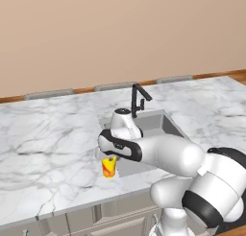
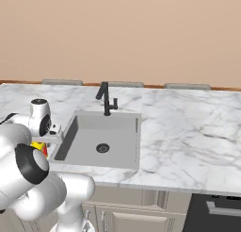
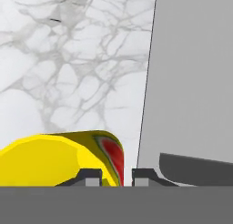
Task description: Pick the cup and bowl from the counter and place them on the counter next to the sink.
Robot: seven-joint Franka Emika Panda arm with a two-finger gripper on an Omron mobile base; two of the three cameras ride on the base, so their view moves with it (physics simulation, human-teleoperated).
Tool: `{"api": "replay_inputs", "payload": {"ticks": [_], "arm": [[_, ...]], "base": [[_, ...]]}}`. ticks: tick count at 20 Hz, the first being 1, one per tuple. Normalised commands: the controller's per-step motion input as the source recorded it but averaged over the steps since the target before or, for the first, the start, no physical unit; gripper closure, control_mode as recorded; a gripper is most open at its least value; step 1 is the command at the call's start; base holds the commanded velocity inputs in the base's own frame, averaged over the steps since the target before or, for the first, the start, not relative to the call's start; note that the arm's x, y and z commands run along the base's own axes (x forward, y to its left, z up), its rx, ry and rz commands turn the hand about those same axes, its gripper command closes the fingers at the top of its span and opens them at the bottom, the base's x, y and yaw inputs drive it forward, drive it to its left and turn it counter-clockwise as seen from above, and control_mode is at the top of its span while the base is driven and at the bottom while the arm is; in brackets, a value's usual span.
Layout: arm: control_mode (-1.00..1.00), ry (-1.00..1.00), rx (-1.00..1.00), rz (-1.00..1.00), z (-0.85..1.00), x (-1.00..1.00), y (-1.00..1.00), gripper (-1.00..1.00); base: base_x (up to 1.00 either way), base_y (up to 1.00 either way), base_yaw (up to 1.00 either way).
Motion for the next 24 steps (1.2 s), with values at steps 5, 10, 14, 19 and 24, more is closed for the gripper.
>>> {"api": "replay_inputs", "payload": {"ticks": [5, 10, 14, 19, 24], "arm": [[-1.00, 0.00, 0.00, 0.00, 0.00, 0.00, 0.00, -1.00], [-1.00, 0.00, 0.00, 0.00, 0.22, -0.22, 0.00, -1.00], [-1.00, 0.00, 0.00, 0.00, 0.41, -0.24, 0.00, -1.00], [-1.00, 0.00, 0.00, 0.00, 0.44, -0.45, -0.02, -1.00], [-1.00, 0.00, 0.01, -0.03, 0.17, -0.81, -0.34, -1.00]], "base": [[0.00, 0.00, 0.00], [0.00, 0.00, 0.00], [0.00, 0.00, 0.00], [0.00, 0.00, 0.00], [0.00, 0.00, 0.00]]}}
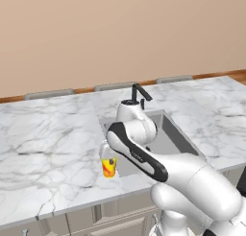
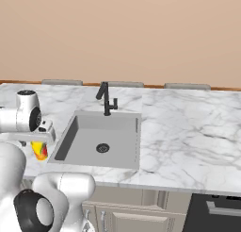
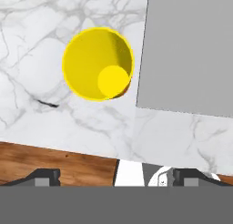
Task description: Pick the cup and bowl from the counter and place them on the counter next to the sink.
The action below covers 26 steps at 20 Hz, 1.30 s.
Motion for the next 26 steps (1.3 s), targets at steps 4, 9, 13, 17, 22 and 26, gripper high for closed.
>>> {"api": "replay_inputs", "payload": {"ticks": [4, 9, 13, 17, 22, 26], "arm": [[-1.00, -0.01, 0.05, -0.10, 0.17, -0.79, -0.63, -1.00], [-1.00, -0.03, 0.06, -0.13, 0.21, -0.69, -0.69, -1.00], [-1.00, -0.03, 0.04, -0.09, 0.24, -0.69, -0.52, -1.00], [-1.00, -0.02, 0.01, -0.05, 0.17, -0.75, -0.35, -1.00], [-1.00, -0.02, 0.00, 0.00, 0.01, -0.06, 0.00, -1.00], [-1.00, 0.00, 0.00, 0.00, 0.00, 0.00, 0.00, -1.00]], "base": [[0.00, 0.00, 0.00], [0.00, 0.00, 0.00], [0.00, 0.00, 0.00], [0.00, 0.00, 0.00], [0.00, 0.00, 0.00], [0.00, 0.00, 0.00]]}}
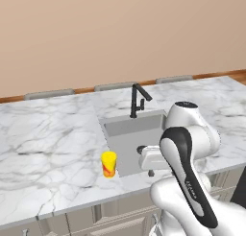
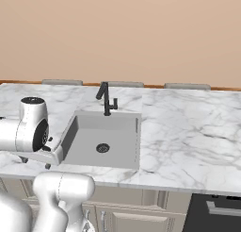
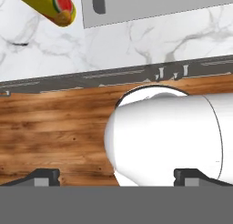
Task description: Pick the cup and bowl from the counter and place them on the counter next to the sink.
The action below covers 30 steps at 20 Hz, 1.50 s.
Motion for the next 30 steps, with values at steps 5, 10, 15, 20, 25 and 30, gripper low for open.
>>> {"api": "replay_inputs", "payload": {"ticks": [5, 10, 15, 20, 25, 30], "arm": [[1.00, 0.00, 0.00, 0.00, 0.00, 0.00, 0.00, -1.00], [1.00, 0.00, 0.00, 0.00, 0.00, 0.00, 0.00, -1.00], [1.00, 0.00, 0.00, 0.00, 0.00, 0.00, 0.00, -1.00], [1.00, 0.00, 0.00, 0.00, 0.00, 0.00, 0.00, -1.00], [1.00, 0.00, 0.00, 0.00, 0.00, 0.00, 0.00, -1.00], [1.00, 0.00, 0.00, 0.00, 0.00, 0.00, 0.00, -1.00]], "base": [[0.00, 0.00, 0.00], [-0.50, 0.00, 0.00], [-0.98, 0.09, 0.03], [-0.45, 0.84, 0.56], [0.00, 0.53, 0.94], [0.00, 0.37, 1.00]]}}
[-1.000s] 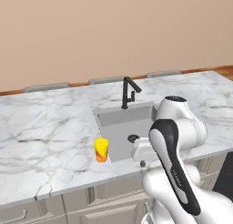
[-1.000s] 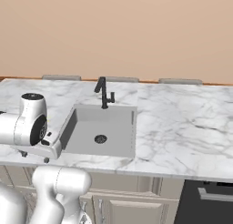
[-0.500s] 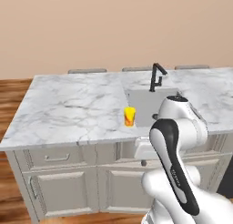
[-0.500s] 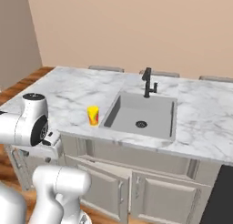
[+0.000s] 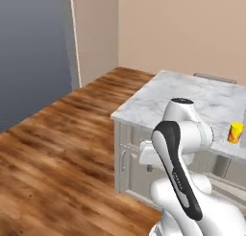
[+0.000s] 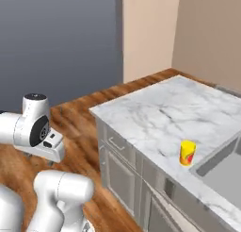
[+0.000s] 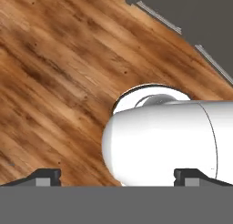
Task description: Pick the cup and bowl from the counter and place them on the counter next to the sink.
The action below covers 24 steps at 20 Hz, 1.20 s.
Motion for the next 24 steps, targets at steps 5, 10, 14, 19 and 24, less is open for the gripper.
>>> {"api": "replay_inputs", "payload": {"ticks": [5, 10, 14, 19, 24], "arm": [[1.00, 0.00, 0.00, 0.00, 0.00, 0.00, 0.00, -1.00], [1.00, 0.00, 0.00, 0.00, 0.00, 0.00, 0.00, -1.00], [1.00, 0.00, 0.00, 0.00, 0.00, 0.00, 0.00, -1.00], [1.00, 0.00, 0.00, 0.00, 0.00, 0.00, 0.00, -1.00], [1.00, 0.00, 0.00, 0.00, 0.00, 0.00, 0.00, -1.00]], "base": [[0.00, 0.36, 0.98], [0.00, 0.03, 0.89], [0.00, 0.00, 0.87], [0.00, 0.00, 0.90], [0.00, 0.02, 0.90]]}}
